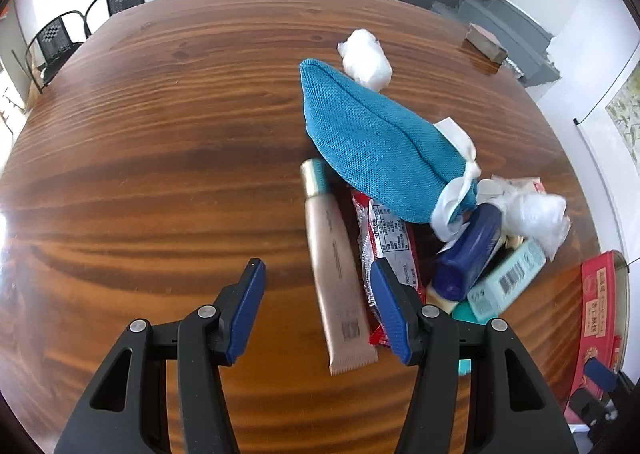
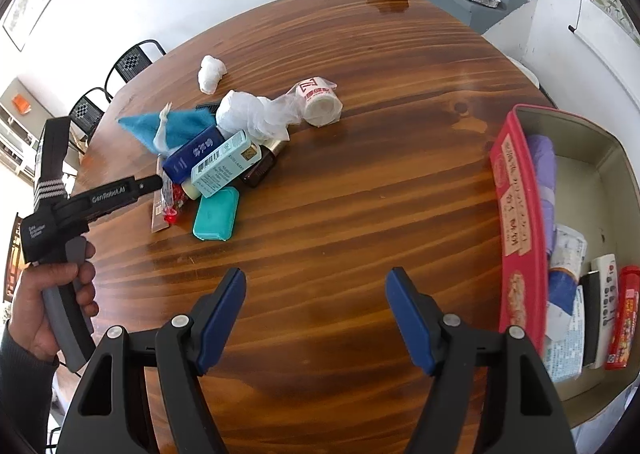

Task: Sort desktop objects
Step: 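Grasp the beige foundation tube with the left tool while the right tool reaches the clutter, then grasp the light-blue Estee Lauder box with the right tool while the left tool holds the tube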

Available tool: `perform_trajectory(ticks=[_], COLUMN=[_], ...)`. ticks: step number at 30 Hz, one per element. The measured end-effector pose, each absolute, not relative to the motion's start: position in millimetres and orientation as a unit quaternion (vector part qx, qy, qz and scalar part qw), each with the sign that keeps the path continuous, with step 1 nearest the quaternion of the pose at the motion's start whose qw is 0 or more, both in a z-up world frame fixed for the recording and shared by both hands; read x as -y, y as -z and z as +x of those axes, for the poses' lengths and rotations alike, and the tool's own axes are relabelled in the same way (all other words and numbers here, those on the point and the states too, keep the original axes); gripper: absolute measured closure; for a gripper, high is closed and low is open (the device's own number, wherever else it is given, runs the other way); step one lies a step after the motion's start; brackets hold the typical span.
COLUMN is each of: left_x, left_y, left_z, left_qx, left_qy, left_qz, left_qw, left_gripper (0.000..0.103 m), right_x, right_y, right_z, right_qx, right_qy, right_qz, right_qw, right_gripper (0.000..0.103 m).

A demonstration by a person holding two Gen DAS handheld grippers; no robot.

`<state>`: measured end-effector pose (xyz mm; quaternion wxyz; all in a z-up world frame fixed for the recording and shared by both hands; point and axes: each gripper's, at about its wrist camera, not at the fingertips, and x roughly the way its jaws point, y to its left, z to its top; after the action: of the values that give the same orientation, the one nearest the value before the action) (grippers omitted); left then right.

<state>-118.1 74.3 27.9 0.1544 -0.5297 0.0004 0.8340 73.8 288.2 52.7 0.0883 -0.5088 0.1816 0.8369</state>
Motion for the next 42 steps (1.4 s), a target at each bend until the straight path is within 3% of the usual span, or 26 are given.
perform_trajectory(ticks=[15, 16, 19, 22, 32, 41, 42], left_x=[-79, -80, -80, -78, -61, -62, -62], left_y=[-14, -14, -15, -16, -27, -27, -26], left_z=[-135, -134, -128, -128, -112, -113, -116], left_qx=[-0.054, -0.063, -0.083, -0.084, -0.049, -0.031, -0.026], left_qy=[-0.847, -0.849, -0.854, -0.851, -0.854, -0.849, -0.848], left_qz=[-0.506, -0.501, -0.488, -0.493, -0.496, -0.505, -0.508], left_qw=[0.154, 0.155, 0.162, 0.162, 0.151, 0.154, 0.151], left_gripper=[0.043, 0.046, 0.074, 0.079, 0.087, 0.083, 0.082], right_x=[-267, -266, -264, -261, -262, -252, -251], right_y=[-45, -44, -42, -41, -33, -14, -13], right_z=[31, 27, 16, 5, -34, -57, -57], right_qx=[-0.161, -0.16, -0.159, -0.161, -0.206, -0.201, -0.195], right_qy=[-0.835, -0.836, -0.838, -0.841, -0.841, -0.834, -0.835], right_qz=[-0.521, -0.521, -0.519, -0.514, -0.5, -0.513, -0.513], right_qw=[0.073, 0.071, 0.063, 0.054, 0.03, 0.029, 0.034], right_gripper=[0.027, 0.027, 0.027, 0.027, 0.027, 0.028, 0.033])
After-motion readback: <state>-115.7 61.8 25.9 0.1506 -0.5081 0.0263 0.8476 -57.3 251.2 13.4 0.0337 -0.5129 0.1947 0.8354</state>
